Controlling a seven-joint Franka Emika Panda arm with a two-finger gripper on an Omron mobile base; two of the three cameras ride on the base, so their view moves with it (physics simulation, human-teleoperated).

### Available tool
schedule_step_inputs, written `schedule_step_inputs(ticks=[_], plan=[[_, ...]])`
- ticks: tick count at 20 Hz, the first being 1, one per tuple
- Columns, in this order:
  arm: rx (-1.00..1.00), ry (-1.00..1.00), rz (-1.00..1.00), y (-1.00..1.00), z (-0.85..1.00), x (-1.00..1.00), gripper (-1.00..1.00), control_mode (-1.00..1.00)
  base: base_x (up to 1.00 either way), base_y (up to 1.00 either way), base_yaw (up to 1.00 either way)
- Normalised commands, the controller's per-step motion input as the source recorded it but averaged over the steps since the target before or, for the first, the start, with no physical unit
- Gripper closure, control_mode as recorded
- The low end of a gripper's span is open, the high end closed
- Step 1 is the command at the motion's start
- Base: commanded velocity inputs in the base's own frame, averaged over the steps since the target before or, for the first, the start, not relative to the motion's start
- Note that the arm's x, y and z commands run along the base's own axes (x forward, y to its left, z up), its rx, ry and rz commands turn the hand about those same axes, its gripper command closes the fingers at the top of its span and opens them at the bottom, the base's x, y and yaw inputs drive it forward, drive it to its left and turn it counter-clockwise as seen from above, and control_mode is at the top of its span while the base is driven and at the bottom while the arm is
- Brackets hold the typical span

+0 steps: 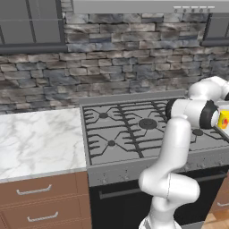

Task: Pick the cup and bowl from the counter and place them on the counter next to the sink.

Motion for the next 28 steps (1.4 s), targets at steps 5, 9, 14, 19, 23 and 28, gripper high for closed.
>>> schedule_step_inputs(ticks=[5,9,14,19,23,28], plan=[[0.00,0.00,0.00,-0.14,-0.08,0.01,-1.00,-1.00,0.00,0.00,0.00],[0.00,0.00,0.00,-0.11,-0.12,0.05,-1.00,-1.00,0.00,0.00,0.00],[0.00,0.00,0.00,-0.03,-0.09,0.18,-1.00,-1.00,0.00,0.00,0.00],[0.00,0.01,0.00,-0.01,-0.09,0.08,-1.00,-1.00,0.00,0.00,0.00],[0.00,0.01,0.00,0.00,-0.10,0.01,-1.00,-1.00,0.00,0.00,0.00],[0.00,0.00,0.00,0.00,-0.18,0.11,-1.00,-1.00,0.00,0.00,0.00]])
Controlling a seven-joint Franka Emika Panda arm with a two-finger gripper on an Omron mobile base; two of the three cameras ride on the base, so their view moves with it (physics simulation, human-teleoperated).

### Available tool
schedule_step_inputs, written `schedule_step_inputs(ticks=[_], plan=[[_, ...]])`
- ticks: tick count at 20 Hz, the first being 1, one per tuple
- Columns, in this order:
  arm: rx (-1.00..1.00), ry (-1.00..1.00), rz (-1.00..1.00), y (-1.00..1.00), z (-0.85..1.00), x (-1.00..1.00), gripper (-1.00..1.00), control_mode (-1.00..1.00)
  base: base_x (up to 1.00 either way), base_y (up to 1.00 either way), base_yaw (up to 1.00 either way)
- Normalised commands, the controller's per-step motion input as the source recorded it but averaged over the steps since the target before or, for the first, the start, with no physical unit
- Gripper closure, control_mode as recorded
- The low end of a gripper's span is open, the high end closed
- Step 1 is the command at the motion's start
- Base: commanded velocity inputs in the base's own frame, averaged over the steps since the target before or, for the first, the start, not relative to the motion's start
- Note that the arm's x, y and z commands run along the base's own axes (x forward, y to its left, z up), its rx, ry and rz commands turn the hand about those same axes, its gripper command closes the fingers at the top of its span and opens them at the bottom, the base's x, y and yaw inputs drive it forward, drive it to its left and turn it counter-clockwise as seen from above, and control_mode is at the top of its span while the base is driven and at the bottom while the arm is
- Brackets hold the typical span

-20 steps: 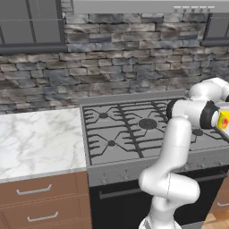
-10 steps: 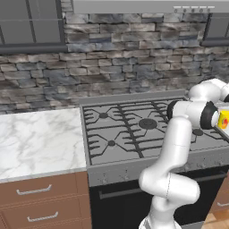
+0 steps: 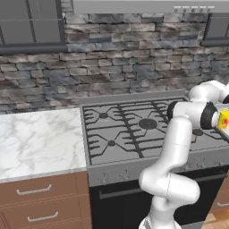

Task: Pick the cup and bowl from the counter and place them on the counter next to the sink.

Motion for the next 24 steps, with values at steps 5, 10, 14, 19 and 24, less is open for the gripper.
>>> schedule_step_inputs(ticks=[5,10,14,19,24], plan=[[0.00,0.00,0.01,0.00,-0.20,0.19,-1.00,-1.00,0.00,0.00,0.00],[0.00,0.00,0.01,0.00,-0.16,0.13,-1.00,-1.00,0.00,0.00,0.00],[0.00,0.00,0.00,-0.06,-0.20,0.11,-1.00,-1.00,0.00,0.00,0.00],[0.00,0.02,0.00,-0.05,-0.17,0.00,-1.00,-1.00,0.00,0.00,0.00],[0.00,0.02,0.00,-0.08,-0.16,0.00,-1.00,-1.00,0.00,0.00,0.00]])
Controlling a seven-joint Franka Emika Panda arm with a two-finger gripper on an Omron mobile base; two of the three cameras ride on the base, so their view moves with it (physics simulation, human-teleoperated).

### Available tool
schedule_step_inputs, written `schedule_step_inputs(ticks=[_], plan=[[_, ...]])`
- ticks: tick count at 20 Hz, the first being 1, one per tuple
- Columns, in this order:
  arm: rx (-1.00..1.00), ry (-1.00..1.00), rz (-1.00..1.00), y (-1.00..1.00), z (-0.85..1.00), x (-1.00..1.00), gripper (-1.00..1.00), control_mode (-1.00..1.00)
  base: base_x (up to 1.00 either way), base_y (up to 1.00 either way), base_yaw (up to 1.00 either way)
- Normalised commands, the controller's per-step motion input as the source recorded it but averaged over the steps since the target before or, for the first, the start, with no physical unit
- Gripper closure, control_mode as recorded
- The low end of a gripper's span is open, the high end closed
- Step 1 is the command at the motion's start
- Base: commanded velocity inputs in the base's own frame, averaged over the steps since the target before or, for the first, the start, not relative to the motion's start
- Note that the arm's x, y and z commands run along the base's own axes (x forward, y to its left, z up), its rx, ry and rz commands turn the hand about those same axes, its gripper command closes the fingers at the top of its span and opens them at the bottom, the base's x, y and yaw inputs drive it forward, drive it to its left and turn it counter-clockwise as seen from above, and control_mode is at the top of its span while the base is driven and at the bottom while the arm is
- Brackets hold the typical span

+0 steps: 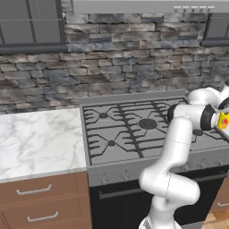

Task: Pick the cup and bowl from the counter and place them on the counter next to the sink.

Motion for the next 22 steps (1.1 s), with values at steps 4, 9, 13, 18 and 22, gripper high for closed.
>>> schedule_step_inputs(ticks=[4,9,13,18,22], plan=[[0.00,0.02,0.00,-0.06,-0.16,0.00,-1.00,-1.00,0.00,0.00,0.00],[0.00,0.02,0.00,-0.05,-0.17,0.00,-1.00,-1.00,0.00,0.00,0.00],[0.01,0.04,0.00,0.00,-0.13,0.00,-1.00,-1.00,0.00,0.00,0.00],[0.00,0.00,0.00,0.00,0.00,0.00,-1.00,-1.00,0.00,0.00,0.00],[0.00,0.00,0.00,0.00,0.00,0.00,-1.00,-1.00,0.00,0.00,0.00]])
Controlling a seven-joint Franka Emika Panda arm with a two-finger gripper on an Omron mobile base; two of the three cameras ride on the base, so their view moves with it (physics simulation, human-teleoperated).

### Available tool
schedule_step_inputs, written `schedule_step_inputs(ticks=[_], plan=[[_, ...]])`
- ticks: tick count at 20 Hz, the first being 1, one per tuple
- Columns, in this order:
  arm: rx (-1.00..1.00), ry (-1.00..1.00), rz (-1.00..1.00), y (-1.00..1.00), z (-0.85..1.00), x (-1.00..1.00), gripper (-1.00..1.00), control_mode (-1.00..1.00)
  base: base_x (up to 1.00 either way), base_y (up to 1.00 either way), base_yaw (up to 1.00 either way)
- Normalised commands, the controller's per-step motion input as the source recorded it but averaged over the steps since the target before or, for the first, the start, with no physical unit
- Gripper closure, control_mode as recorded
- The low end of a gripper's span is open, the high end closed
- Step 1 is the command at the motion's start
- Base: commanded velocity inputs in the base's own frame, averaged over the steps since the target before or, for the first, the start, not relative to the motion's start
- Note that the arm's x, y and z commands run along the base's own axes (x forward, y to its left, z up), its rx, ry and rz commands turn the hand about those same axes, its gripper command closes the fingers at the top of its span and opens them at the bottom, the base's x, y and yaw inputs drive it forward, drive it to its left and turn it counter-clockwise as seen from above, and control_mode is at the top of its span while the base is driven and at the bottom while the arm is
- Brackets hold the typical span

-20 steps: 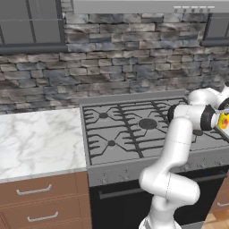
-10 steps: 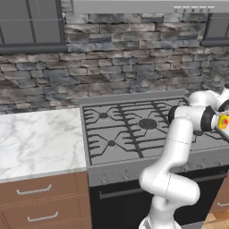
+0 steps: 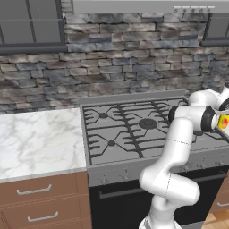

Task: Pick the cup and bowl from the counter and place them on the counter next to the sink.

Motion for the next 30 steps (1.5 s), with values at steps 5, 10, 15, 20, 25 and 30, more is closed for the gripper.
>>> schedule_step_inputs(ticks=[5,10,15,20,25,30], plan=[[0.00,0.00,0.03,-0.07,0.03,0.00,-1.00,-1.00,0.00,0.00,0.00],[0.03,0.00,0.02,0.00,0.02,-0.01,-1.00,-1.00,0.00,0.00,0.00],[0.01,0.00,0.00,0.04,0.00,0.00,1.00,-1.00,0.00,0.00,0.00],[0.00,0.00,0.00,0.00,0.00,0.00,1.00,-1.00,0.00,0.00,0.00],[0.00,0.00,0.00,0.00,0.00,0.00,1.00,-1.00,0.00,0.00,0.00],[0.00,-0.01,0.00,0.00,0.07,-0.01,1.00,-1.00,0.00,0.00,0.00]])
